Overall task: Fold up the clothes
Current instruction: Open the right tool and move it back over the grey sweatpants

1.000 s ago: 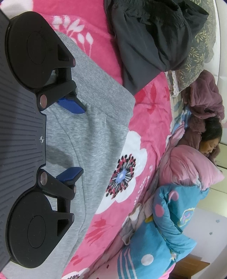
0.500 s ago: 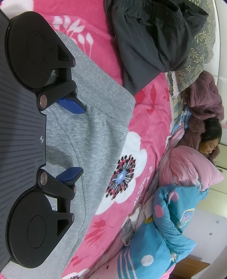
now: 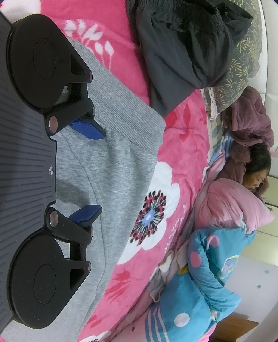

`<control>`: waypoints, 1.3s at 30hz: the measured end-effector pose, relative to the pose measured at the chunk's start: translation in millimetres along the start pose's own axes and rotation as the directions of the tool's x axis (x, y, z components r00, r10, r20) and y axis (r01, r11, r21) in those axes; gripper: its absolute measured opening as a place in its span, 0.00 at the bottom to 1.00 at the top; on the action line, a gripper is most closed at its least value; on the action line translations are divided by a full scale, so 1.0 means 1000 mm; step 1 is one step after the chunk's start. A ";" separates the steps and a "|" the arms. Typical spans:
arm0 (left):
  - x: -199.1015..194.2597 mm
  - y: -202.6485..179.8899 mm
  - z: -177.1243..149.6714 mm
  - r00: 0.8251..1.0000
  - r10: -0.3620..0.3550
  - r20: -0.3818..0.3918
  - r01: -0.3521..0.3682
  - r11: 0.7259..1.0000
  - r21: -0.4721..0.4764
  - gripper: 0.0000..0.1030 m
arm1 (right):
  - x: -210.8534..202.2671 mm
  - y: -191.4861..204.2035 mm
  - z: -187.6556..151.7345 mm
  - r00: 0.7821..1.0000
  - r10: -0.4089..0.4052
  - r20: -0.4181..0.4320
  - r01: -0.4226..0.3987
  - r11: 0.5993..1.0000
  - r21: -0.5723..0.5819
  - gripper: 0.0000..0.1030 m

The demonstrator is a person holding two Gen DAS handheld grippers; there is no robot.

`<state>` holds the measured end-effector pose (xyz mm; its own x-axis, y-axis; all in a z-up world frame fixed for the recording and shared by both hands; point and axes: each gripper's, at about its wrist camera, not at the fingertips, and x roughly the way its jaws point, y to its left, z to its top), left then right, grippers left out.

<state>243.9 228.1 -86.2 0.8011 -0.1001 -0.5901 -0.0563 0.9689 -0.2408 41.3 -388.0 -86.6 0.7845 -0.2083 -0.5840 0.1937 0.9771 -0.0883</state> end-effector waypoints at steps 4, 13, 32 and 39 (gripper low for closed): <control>0.000 0.000 0.000 1.000 -0.002 0.001 0.002 1.000 -0.009 0.67 | 0.001 -0.098 -0.001 0.979 -0.200 -0.038 0.203 0.951 0.235 0.18; 0.001 -0.003 0.000 1.000 0.014 0.007 -0.014 1.000 0.000 0.67 | 0.042 -0.089 0.052 0.981 -0.193 -0.034 0.196 0.967 0.160 0.17; 0.002 -0.006 0.000 1.000 0.014 0.004 -0.014 1.000 -0.020 0.72 | 0.052 -0.143 0.074 0.963 -0.232 -0.140 0.269 0.877 0.397 0.18; -0.005 -0.008 0.000 0.999 0.050 0.011 -0.049 0.998 -0.045 0.72 | 0.013 0.022 0.085 0.988 0.122 -0.094 -0.116 0.991 0.073 0.18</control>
<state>240.7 221.1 -81.1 0.8039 -0.0491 -0.5927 -0.1227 0.9615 -0.2460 105.4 -372.6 -27.4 0.7432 -0.0822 -0.6640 0.1442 0.9888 0.0391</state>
